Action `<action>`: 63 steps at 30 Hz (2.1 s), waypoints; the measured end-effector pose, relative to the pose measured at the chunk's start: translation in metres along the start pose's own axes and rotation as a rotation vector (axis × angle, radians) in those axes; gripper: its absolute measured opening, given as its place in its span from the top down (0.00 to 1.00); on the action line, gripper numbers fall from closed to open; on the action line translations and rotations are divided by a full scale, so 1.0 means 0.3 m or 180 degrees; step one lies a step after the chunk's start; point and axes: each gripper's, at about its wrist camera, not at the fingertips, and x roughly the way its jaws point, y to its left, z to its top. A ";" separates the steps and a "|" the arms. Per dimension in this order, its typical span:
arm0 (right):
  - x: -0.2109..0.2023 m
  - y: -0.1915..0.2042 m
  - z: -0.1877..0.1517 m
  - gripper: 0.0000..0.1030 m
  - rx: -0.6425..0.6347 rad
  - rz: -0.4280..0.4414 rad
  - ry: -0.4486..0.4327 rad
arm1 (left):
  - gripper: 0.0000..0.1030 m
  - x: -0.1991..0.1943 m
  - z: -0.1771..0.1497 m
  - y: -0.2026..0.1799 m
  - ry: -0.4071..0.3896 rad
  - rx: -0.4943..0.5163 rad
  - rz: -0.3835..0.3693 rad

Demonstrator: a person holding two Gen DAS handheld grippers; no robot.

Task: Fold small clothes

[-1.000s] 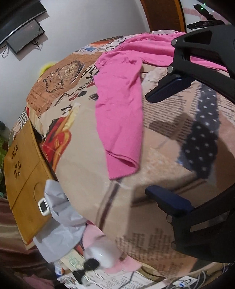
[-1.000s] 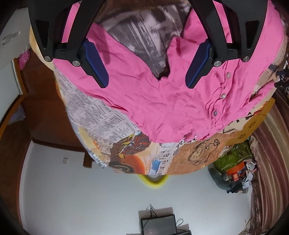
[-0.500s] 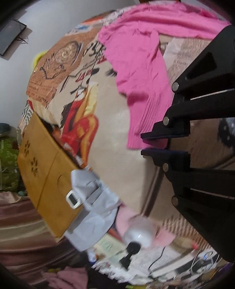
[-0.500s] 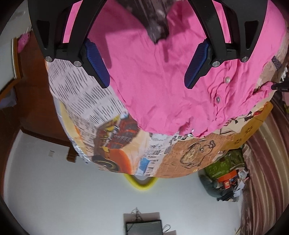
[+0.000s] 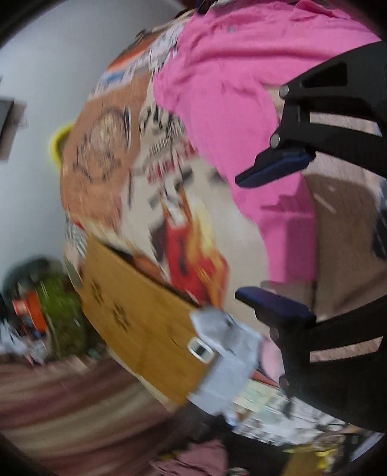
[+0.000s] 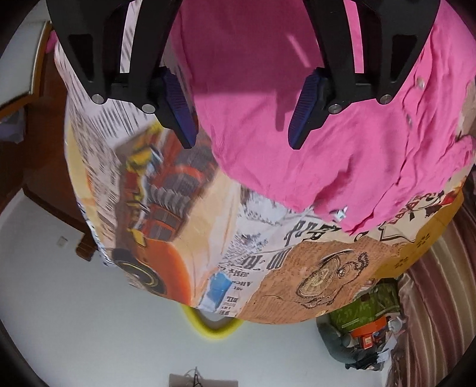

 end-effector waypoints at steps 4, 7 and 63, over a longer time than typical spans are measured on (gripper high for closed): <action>0.073 0.025 0.017 0.48 -0.0160 -0.0197 0.0102 | 0.26 0.068 0.084 -0.162 -0.0005 0.0264 -0.0215; 0.093 0.037 0.009 0.57 -0.0292 -0.0260 0.0020 | 0.26 0.161 0.132 -0.315 0.0107 0.0470 -0.0342; -0.296 0.426 -0.124 0.43 -0.0424 0.0738 -0.0160 | 0.23 0.020 -0.147 0.255 0.0636 -0.0428 -0.0215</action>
